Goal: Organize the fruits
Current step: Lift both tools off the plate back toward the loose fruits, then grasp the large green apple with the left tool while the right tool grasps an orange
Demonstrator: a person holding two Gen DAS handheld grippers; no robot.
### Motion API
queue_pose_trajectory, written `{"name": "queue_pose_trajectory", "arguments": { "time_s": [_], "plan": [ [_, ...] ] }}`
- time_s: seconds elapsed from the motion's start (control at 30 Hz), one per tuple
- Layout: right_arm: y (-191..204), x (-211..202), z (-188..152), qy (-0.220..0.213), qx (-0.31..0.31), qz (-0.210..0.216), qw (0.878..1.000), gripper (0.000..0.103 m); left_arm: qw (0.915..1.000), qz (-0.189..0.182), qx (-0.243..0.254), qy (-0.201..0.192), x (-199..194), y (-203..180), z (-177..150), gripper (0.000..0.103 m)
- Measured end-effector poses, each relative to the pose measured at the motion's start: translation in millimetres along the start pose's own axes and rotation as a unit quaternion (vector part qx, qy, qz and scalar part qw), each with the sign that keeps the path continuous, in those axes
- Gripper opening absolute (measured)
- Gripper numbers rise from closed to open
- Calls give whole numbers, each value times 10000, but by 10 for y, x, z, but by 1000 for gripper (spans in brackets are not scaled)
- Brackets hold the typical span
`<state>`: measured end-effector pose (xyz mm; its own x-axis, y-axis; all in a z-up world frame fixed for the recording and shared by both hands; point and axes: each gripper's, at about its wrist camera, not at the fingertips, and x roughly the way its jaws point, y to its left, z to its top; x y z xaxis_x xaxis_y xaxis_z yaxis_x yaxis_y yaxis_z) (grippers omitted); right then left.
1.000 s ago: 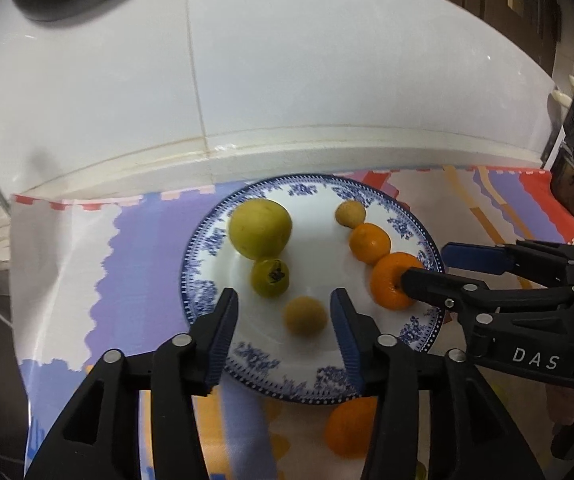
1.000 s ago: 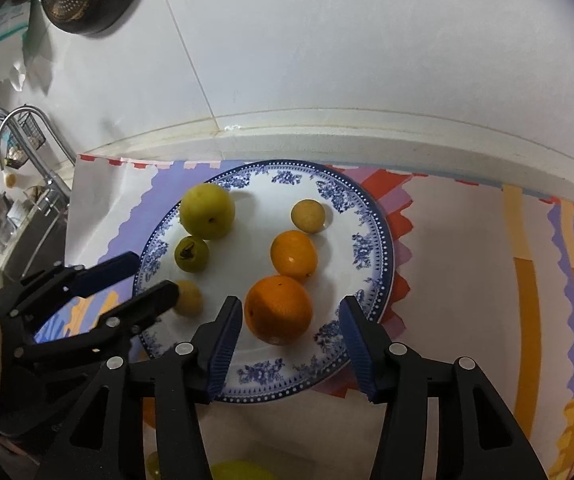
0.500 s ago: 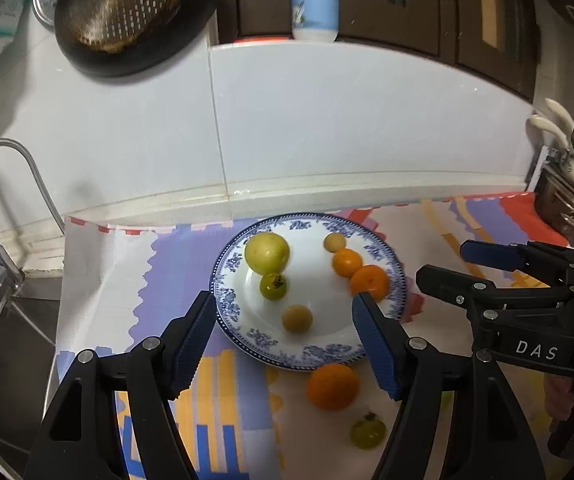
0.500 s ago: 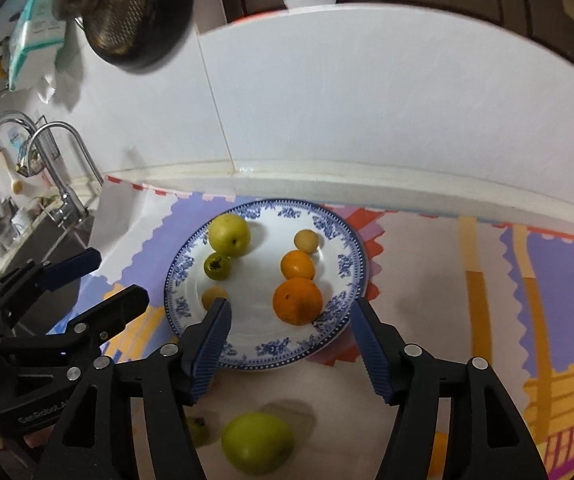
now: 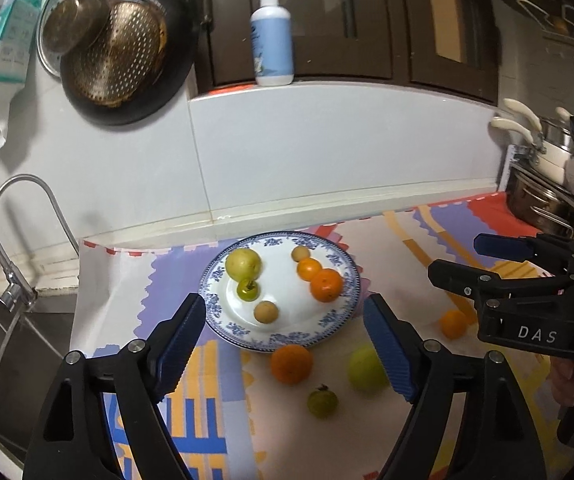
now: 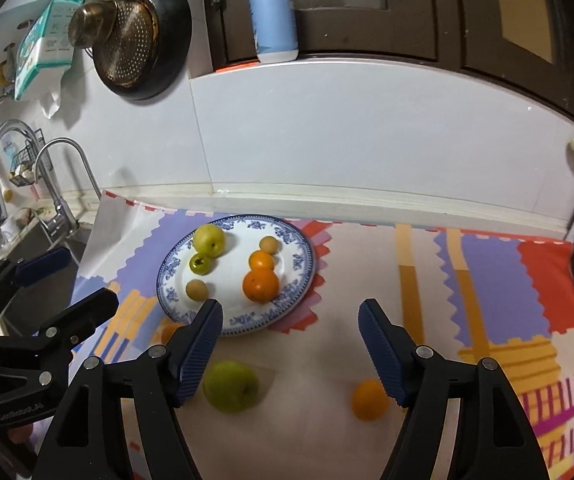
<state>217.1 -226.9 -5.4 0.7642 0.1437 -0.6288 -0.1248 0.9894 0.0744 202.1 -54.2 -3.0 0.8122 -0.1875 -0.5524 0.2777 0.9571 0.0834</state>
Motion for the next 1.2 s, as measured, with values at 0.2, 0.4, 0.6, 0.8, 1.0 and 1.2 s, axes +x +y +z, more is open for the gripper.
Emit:
{"name": "queue_pose_trajectory", "arguments": {
  "time_s": [0.2,0.4,0.6,0.8,1.0,1.2],
  "plan": [
    [-78,-205,-135,-51,14,-87,9999,71,9997,61,21,-223,-179,-123,-91,89],
    [-139,-281,-295,30,34,-145,9999,71,9997,52,39,-229,-220,-224,-175,90],
    [-252,-283,-459,193,74,-235,9995,71,9998,-42,167,-32,-140,-363,-275,90],
    [-373,-176,-577,439,130,-176,9988,71,9991,-195,252,280,63,-474,-352,90],
    [-519,13,-695,739,274,-195,9967,71,9966,-327,341,670,353,-564,-442,90],
    [-587,223,-770,945,350,-223,9947,70,9929,-509,350,1014,648,-579,-492,86]
  ]
}}
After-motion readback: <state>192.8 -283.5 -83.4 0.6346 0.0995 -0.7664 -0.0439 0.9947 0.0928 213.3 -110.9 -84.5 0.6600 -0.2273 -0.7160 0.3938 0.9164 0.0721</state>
